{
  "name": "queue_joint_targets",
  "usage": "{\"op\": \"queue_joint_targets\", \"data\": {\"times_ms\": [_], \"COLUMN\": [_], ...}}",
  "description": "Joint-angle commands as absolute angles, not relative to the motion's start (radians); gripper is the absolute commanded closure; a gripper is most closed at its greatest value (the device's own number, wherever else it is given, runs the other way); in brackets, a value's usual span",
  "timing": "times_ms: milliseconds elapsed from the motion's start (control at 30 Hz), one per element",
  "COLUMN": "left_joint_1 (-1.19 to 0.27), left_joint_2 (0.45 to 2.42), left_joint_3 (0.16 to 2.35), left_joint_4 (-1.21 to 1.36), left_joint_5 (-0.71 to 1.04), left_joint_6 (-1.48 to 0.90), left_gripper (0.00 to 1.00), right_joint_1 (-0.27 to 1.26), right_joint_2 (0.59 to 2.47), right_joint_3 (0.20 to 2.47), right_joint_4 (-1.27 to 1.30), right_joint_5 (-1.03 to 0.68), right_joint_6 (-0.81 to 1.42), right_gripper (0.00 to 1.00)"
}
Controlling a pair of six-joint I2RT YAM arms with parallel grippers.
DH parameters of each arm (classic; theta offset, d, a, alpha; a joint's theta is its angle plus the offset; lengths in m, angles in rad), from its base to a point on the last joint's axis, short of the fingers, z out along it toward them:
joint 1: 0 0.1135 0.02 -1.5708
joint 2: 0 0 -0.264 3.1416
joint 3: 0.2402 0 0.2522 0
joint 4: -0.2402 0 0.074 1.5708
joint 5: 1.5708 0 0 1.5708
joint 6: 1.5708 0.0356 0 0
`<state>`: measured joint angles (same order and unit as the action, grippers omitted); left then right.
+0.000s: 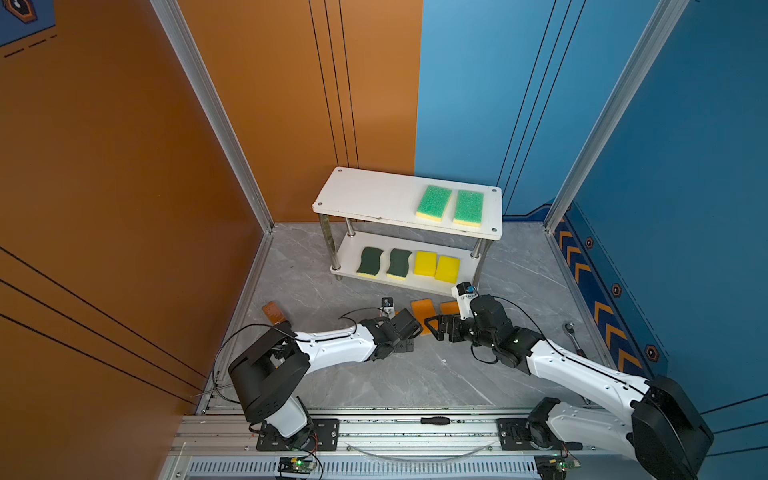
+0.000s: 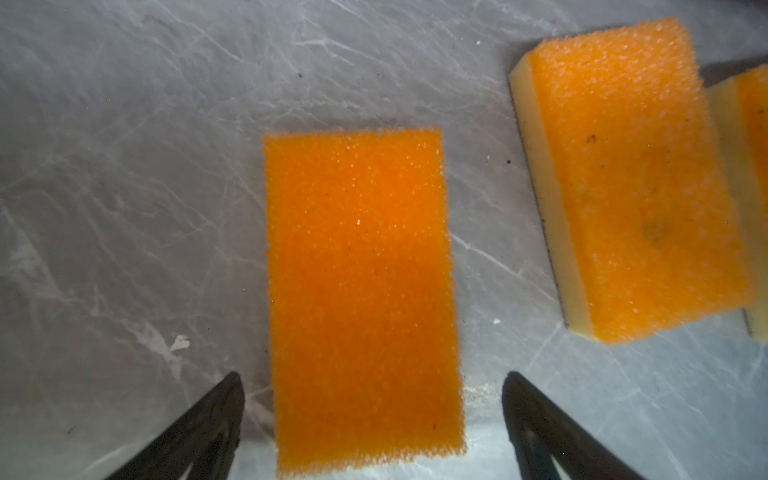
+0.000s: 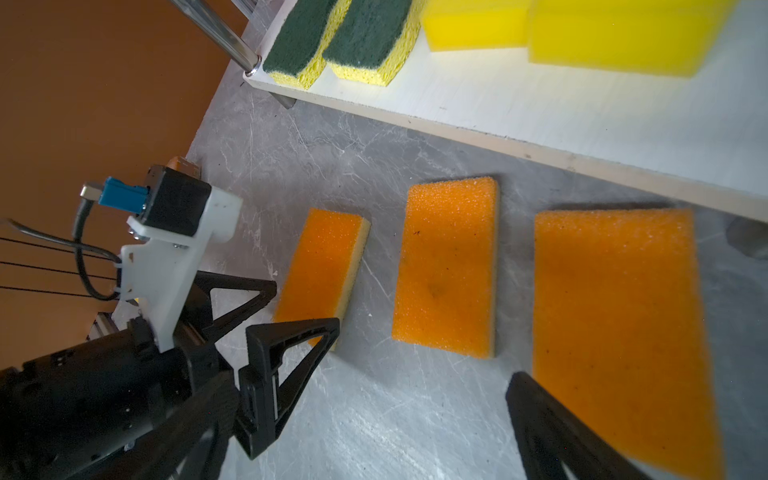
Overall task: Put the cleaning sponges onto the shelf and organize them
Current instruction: 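Close the left gripper on the orange sponge nearest the robot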
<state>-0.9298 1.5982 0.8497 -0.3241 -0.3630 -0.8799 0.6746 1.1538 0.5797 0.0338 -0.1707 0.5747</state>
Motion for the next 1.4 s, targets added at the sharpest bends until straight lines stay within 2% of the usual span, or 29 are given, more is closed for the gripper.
{"op": "queue_joint_targets", "data": {"times_ms": [0,433,800,867,1367], "left_joint_1": [-0.943,-0.945,-0.944,-0.945,-0.944], "left_joint_2": [1.622,1.655,1.658,1.66,1.666], "left_joint_3": [0.878,0.881,0.878,0.879,0.885], "left_joint_4": [-0.327,-0.328,-0.336,-0.336,-0.372], "left_joint_5": [-0.365,-0.373,-0.376,-0.376,-0.401], "left_joint_6": [-0.881,-0.888,-0.879,-0.877,-0.876], "left_gripper": [0.02,0.0,0.12,0.18,0.25], "right_joint_1": [0.672,0.669,0.667,0.667,0.664], "right_joint_2": [1.134,1.13,1.129,1.129,1.136], "right_joint_3": [0.567,0.565,0.563,0.561,0.566], "right_joint_4": [0.013,0.007,0.008,0.009,0.009], "right_joint_5": [-0.149,-0.144,-0.14,-0.141,-0.139], "right_joint_6": [0.586,0.59,0.595,0.596,0.598], "right_gripper": [0.0,0.0,0.0,0.0,0.0]}}
